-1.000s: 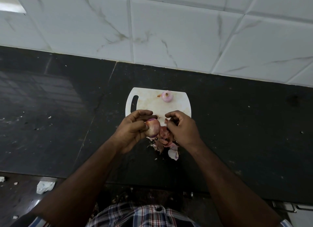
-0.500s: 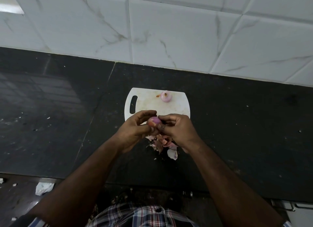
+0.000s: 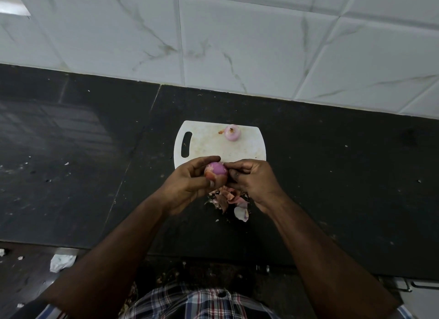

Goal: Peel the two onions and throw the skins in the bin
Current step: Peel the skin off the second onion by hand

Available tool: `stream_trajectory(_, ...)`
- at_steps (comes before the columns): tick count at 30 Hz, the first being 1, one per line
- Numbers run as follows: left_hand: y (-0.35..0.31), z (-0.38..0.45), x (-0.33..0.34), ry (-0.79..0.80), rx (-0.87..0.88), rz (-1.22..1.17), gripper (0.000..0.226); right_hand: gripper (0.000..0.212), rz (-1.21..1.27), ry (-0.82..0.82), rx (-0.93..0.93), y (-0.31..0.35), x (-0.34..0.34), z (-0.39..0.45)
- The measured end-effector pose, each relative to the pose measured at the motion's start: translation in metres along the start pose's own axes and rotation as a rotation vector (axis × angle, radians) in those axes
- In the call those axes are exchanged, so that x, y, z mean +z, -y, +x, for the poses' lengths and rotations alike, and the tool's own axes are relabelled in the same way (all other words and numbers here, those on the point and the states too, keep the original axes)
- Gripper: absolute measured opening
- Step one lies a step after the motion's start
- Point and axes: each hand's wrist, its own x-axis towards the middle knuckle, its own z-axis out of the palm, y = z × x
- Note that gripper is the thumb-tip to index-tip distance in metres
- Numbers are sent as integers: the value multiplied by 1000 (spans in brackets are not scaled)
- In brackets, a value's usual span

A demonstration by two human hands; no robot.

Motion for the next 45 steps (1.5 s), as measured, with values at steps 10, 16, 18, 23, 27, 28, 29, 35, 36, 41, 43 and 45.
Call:
stream_trajectory(10, -2, 2, 5, -49, 7, 26, 61, 20, -105, -39, -101, 5, 5, -5)
stream_trajectory(16, -4, -3, 10, -13, 14, 3, 60, 11, -30, -191, -19, -5, 2, 3)
stream_trajectory(18, -5, -3, 11, -6, 13, -24, 61, 7, -208, -222, -45, -13, -5, 6)
stream_trajectory(23, -4, 0, 8, -25, -23, -92, 59, 32, -469, -93, -43, -16, -17, 5)
stream_trajectory(27, -2, 0, 8, -67, -34, -88, 54, 26, -134, -36, -43, 3, -11, 0)
stream_trajectory(28, -1, 0, 9, -73, -35, -87, 54, 27, -86, -10, -37, 6, -8, -2)
stream_trajectory(29, -1, 0, 10, -74, -35, -90, 55, 28, -75, 10, -44, 8, -4, -4)
stream_trajectory(35, -1, -1, 10, -19, -71, -155, 64, 21, 64, -48, -5, 3, 4, -6)
stream_trajectory(36, -1, -2, 9, -12, -77, -164, 65, 21, 49, -57, -12, 2, 3, -5)
stream_trajectory(41, -5, -5, 7, 56, -87, -210, 63, 22, -342, -159, -102, -7, -15, 5)
stream_trajectory(43, -7, -4, 6, 49, -83, -199, 64, 20, -467, -121, -95, -9, -21, 5)
stream_trajectory(45, -7, -3, 4, 26, -82, -172, 63, 21, -646, -53, -88, -4, -22, 2)
